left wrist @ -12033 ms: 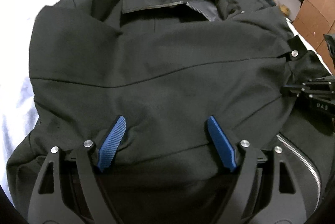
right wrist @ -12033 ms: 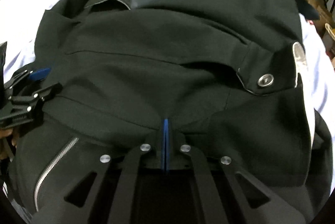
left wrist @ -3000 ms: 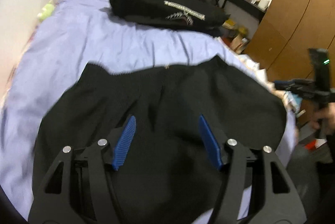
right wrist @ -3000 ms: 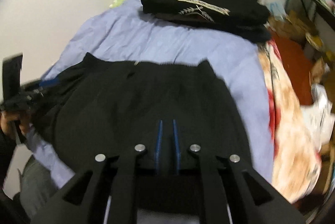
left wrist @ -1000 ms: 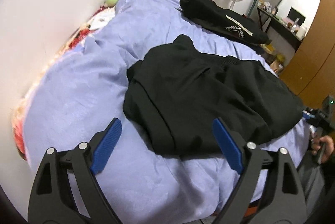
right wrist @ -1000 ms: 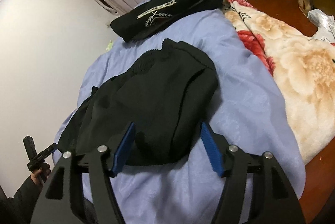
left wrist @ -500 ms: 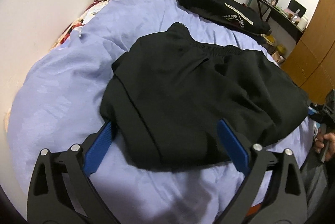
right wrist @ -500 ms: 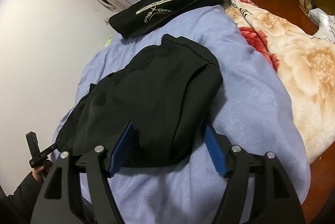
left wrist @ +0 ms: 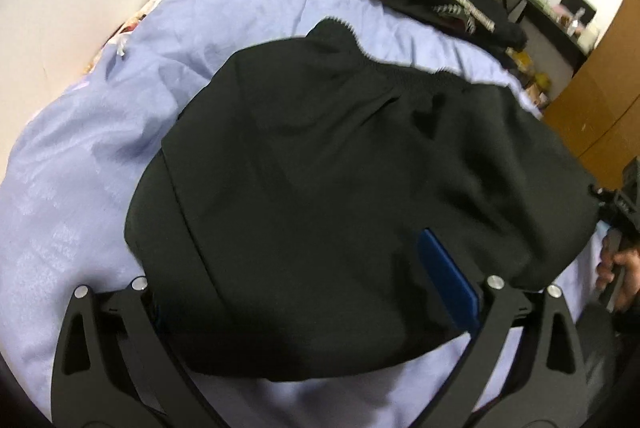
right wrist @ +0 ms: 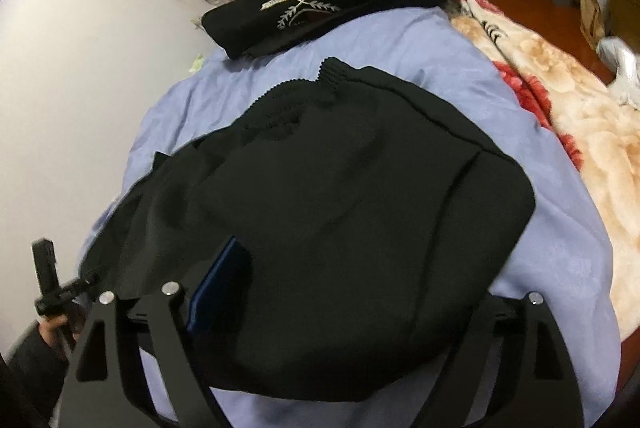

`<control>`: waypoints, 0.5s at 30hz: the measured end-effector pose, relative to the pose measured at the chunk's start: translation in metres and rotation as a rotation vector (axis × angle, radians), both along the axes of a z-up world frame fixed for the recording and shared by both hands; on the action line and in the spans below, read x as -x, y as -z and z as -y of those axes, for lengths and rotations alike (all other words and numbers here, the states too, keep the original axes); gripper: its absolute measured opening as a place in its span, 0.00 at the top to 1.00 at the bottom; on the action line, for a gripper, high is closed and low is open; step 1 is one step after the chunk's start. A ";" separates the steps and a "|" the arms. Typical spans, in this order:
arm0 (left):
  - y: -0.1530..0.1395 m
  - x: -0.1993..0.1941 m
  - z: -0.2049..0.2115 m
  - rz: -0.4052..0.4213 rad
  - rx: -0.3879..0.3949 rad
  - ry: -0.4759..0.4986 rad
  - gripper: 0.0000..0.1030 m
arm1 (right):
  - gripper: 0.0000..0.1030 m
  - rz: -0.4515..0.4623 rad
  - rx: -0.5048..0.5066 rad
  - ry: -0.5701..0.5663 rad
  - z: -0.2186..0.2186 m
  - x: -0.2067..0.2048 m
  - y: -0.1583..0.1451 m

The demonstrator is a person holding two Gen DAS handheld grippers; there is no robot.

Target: Fold large clothes

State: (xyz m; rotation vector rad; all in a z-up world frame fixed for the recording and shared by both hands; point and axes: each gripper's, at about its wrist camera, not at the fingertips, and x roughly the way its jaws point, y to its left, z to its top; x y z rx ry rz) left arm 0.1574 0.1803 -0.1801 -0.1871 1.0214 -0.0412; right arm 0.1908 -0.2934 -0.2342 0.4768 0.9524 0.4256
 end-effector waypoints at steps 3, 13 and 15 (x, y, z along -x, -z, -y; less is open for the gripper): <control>-0.019 0.008 0.007 0.035 0.034 0.005 0.07 | 0.25 0.059 -0.032 -0.033 -0.003 0.019 -0.033; 0.002 -0.008 0.007 -0.036 -0.018 0.019 0.07 | 0.21 -0.110 0.027 -0.051 -0.010 -0.007 0.013; 0.003 -0.007 0.010 -0.031 -0.039 0.044 0.07 | 0.21 -0.155 0.045 -0.067 -0.015 -0.014 0.018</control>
